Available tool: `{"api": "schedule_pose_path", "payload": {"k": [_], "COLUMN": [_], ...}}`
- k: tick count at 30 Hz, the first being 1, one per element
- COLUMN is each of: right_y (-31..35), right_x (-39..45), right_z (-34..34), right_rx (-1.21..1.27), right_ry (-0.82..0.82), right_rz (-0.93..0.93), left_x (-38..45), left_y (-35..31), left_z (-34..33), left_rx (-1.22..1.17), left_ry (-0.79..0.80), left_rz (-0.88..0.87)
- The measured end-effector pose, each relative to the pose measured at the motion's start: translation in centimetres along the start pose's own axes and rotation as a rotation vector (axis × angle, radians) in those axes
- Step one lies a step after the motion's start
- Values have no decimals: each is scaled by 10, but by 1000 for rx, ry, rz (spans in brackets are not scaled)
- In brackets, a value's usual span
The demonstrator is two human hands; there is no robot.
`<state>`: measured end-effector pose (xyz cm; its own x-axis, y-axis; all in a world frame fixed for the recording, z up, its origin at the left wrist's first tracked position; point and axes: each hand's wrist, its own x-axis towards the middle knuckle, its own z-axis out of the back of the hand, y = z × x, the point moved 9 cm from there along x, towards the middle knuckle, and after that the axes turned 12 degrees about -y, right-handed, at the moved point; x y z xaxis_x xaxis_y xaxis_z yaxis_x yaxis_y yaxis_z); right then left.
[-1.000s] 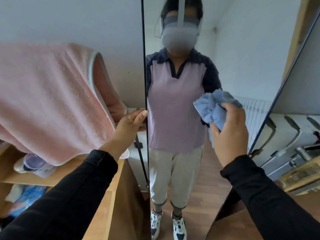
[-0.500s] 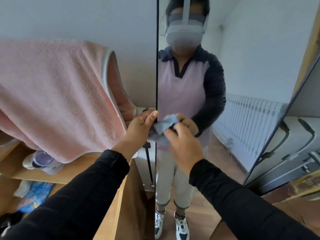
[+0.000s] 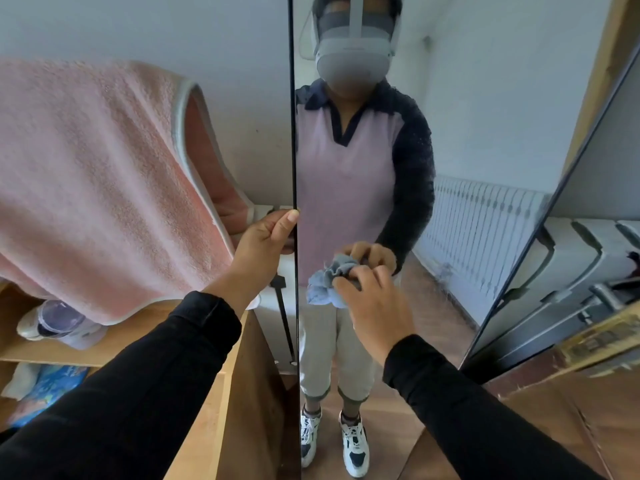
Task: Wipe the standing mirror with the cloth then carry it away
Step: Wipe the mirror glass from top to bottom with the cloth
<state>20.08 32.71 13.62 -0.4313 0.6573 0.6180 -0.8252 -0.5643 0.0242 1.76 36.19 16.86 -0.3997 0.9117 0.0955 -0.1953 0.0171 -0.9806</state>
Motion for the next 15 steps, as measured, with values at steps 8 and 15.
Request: {"api": "schedule_pose_path", "payload": {"k": [8,15], "right_y": [-98,-11], "right_x": [-25,-18], "right_z": [49,2], "right_rx": [-2,175], "right_ry": [-175,1], "right_rz": [-529,-244], "left_x": [-2,-5], "left_y": [-4,-11], "left_z": [-1,-7], "left_rx": [12,26], "left_ry": [-21,-34], "left_rz": [-2,-21]}}
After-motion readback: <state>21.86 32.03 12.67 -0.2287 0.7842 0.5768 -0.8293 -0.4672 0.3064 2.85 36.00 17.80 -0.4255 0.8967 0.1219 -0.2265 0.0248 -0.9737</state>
